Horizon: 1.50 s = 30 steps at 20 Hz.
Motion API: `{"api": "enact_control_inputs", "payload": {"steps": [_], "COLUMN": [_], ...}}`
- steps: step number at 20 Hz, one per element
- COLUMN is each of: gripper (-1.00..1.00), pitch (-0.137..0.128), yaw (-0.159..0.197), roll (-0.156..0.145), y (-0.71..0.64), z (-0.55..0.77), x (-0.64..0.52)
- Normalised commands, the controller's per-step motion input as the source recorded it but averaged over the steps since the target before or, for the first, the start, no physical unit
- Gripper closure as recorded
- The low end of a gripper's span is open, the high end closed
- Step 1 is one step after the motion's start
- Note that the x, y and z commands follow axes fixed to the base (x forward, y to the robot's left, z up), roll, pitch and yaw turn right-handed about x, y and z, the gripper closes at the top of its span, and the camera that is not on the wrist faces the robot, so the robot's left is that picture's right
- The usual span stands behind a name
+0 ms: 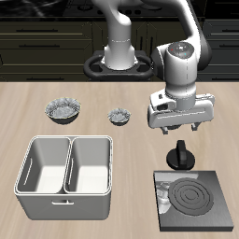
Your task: Turn off the flat stove and place the largest bowl on it
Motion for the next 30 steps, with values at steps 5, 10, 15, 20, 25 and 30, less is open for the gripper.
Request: {"api": "enact_control_inputs", "payload": {"steps": [5, 10, 15, 20, 25, 30], "gripper": [-1.0, -1.0, -1.0, -1.0, -1.0, -1.0], "pitch": [-0.002, 0.006, -0.023, -0.043, -0.056, -0.035], "yaw": [0.084, 0.045, 0.068, 0.057, 0.02, 0.034], "roll": [-0.035, -0.011, -0.015, -0.003, 0.03, 0.009], "y": [-0.11, -0.1, -0.15, -0.11, -0.13, -0.12], "z": [0.09, 0.12, 0.15, 0.14, 0.03, 0.03], "x": [-0.08, -0.12, -0.17, -0.2, -0.23, -0.2]}}
